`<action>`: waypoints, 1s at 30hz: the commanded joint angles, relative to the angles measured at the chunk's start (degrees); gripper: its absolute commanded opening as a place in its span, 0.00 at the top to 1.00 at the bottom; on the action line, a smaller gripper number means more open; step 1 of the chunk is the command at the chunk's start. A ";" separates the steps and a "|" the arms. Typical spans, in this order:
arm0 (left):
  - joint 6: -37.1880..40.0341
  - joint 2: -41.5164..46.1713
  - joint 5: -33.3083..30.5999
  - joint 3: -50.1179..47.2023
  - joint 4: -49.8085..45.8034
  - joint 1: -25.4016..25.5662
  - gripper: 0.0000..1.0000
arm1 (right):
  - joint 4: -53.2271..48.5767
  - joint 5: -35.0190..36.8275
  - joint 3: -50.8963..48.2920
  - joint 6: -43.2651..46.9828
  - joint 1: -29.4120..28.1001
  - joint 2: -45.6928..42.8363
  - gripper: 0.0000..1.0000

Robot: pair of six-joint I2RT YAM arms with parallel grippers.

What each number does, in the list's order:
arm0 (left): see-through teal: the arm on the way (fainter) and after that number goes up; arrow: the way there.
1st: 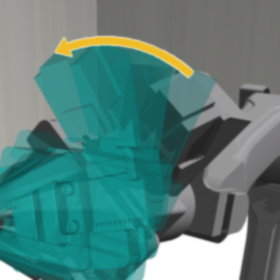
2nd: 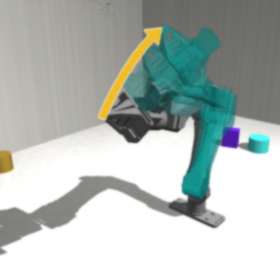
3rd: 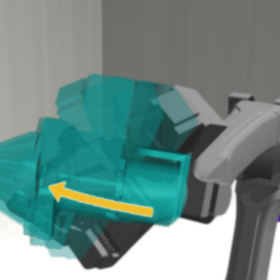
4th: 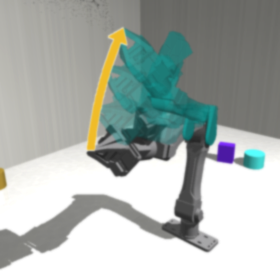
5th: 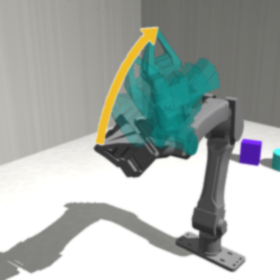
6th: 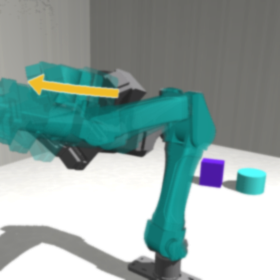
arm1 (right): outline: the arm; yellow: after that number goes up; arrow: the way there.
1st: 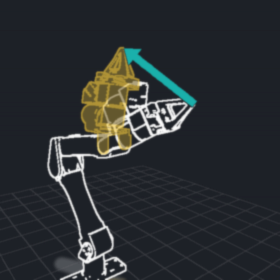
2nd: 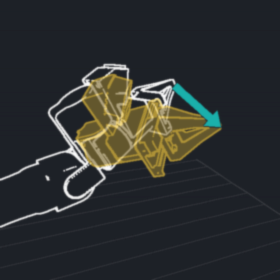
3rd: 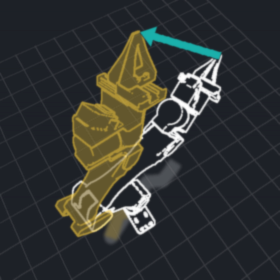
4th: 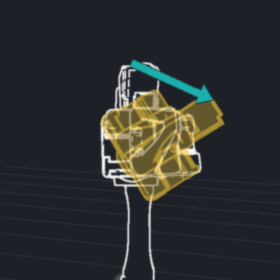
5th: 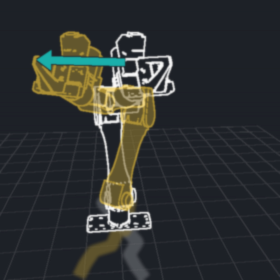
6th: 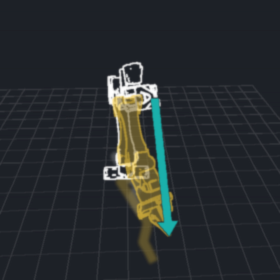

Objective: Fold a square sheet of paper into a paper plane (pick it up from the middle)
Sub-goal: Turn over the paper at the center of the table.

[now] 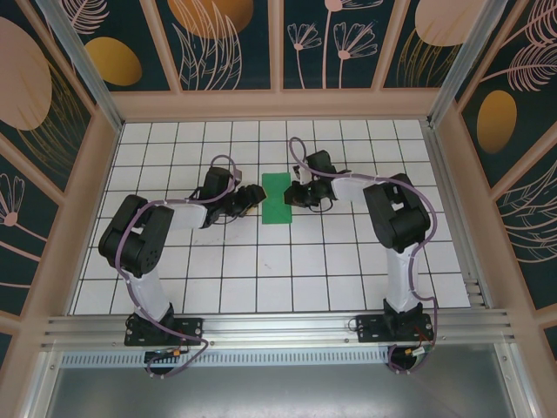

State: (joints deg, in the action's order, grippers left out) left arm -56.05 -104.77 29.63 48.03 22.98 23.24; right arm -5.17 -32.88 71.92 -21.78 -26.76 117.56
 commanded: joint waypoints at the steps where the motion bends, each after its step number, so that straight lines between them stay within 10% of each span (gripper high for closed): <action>1: -2.32 1.21 2.42 -2.24 4.97 0.14 0.44 | 5.67 -5.90 -1.45 -2.77 1.05 -3.44 0.92; 30: -12.55 -7.36 8.16 -1.76 26.66 0.15 0.47 | 14.54 -14.32 -6.35 -11.81 1.70 -8.17 0.91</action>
State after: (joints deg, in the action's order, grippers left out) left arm -66.78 -110.93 36.05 44.91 44.60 23.24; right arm 7.40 -45.15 66.57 -32.86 -25.43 111.66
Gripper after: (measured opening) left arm 0.533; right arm 0.086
